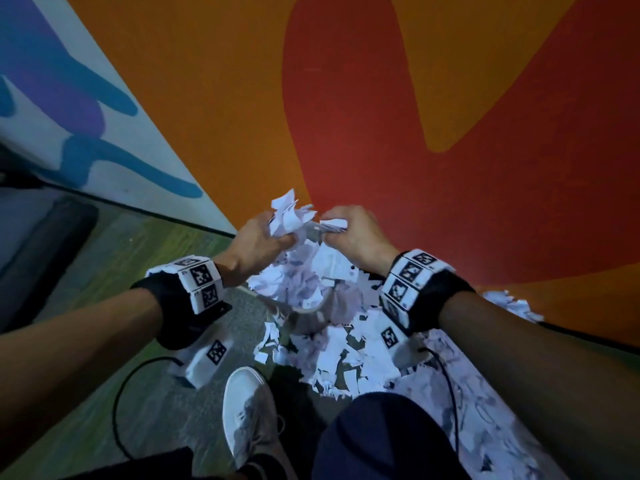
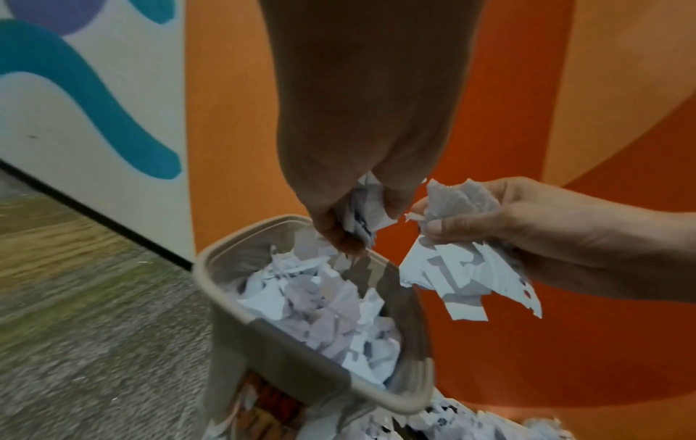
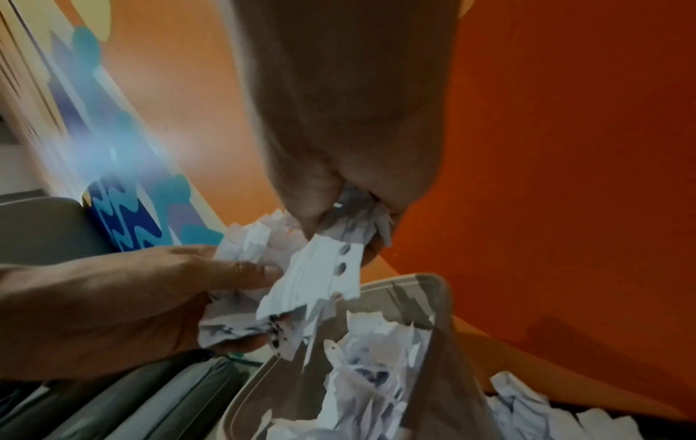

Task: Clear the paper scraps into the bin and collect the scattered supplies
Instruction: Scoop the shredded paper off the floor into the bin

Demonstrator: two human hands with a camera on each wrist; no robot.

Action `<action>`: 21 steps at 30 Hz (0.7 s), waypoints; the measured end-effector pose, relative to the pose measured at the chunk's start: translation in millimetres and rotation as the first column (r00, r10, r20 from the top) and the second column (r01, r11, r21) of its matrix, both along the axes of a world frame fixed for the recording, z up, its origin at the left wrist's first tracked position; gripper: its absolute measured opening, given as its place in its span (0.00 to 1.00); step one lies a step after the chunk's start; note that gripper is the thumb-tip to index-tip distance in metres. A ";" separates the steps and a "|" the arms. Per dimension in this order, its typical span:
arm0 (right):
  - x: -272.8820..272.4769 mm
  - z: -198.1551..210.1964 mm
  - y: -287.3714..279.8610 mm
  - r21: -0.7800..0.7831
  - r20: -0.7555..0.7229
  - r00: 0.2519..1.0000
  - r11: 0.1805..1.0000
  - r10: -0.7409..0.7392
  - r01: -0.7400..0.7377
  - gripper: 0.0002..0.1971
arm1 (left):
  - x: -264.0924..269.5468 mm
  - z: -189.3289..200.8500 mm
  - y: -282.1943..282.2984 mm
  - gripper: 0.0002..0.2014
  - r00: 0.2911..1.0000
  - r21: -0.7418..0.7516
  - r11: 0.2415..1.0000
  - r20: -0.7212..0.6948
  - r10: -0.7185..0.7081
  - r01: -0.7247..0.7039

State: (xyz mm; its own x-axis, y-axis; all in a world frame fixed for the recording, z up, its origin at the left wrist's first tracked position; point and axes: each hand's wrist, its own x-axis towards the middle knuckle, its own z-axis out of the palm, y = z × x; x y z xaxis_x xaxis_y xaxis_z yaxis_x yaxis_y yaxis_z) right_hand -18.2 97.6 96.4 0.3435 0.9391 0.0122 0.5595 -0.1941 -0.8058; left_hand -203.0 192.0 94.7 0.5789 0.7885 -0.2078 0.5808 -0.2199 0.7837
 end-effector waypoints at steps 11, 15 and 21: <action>-45.2 -31.9 43.4 -0.331 -0.031 0.987 0.930 0.157 -0.159 0.37 | -31.2 -19.5 18.4 0.29 0.999 -0.312 0.950 -0.044 0.000 -0.014; -37.6 -19.4 37.3 -0.364 0.050 0.978 0.915 0.204 -0.173 0.38 | -33.7 -15.4 18.2 0.31 0.991 -0.208 0.978 -0.135 0.001 -0.029; -19.4 5.4 4.4 -0.331 0.087 0.982 0.935 0.165 -0.128 0.26 | -23.6 2.4 -1.1 0.18 0.974 0.129 0.979 -0.186 -0.133 0.159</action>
State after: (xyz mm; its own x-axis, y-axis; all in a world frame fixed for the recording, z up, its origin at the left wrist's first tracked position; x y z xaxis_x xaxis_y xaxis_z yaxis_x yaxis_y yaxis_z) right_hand -37.6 102.0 101.8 0.2157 0.9385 -0.2697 0.6841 -0.3424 -0.6441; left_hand -226.6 190.9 97.0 0.6545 0.7269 -0.2081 0.6595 -0.4143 0.6272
